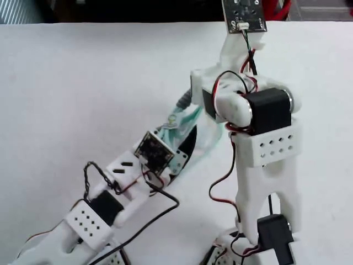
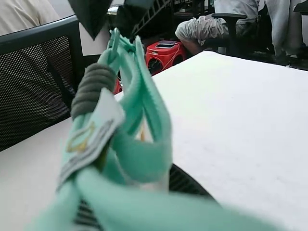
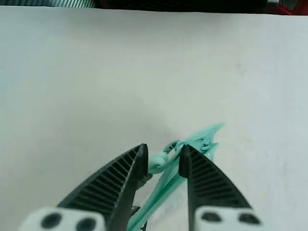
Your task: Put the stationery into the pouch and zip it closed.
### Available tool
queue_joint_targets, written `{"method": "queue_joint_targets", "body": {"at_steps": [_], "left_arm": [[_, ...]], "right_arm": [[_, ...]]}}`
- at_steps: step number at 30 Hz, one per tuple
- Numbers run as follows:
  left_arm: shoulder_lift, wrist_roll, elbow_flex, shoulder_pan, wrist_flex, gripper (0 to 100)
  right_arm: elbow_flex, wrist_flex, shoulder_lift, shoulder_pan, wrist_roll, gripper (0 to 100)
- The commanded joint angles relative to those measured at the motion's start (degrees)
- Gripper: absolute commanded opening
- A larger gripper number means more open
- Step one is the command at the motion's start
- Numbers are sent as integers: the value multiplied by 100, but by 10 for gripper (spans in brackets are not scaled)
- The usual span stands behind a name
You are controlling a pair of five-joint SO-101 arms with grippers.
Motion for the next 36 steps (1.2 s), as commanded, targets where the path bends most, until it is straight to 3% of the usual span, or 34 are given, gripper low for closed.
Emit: {"method": "queue_joint_targets", "body": {"at_steps": [1, 5, 20, 28, 36], "left_arm": [[163, -26, 62, -48, 255, 25], [163, -26, 62, -48, 255, 25], [163, -26, 62, -57, 255, 25], [171, -26, 53, -57, 255, 25], [189, -26, 53, -57, 255, 25]], "right_arm": [[-9, -127, 101, -40, -9, 108], [-44, -127, 180, -40, -9, 10], [396, 286, -286, -110, 308, 19], [1336, 286, -1218, -1077, 378, 19], [1442, 277, -2009, -1516, 1134, 19]]}}
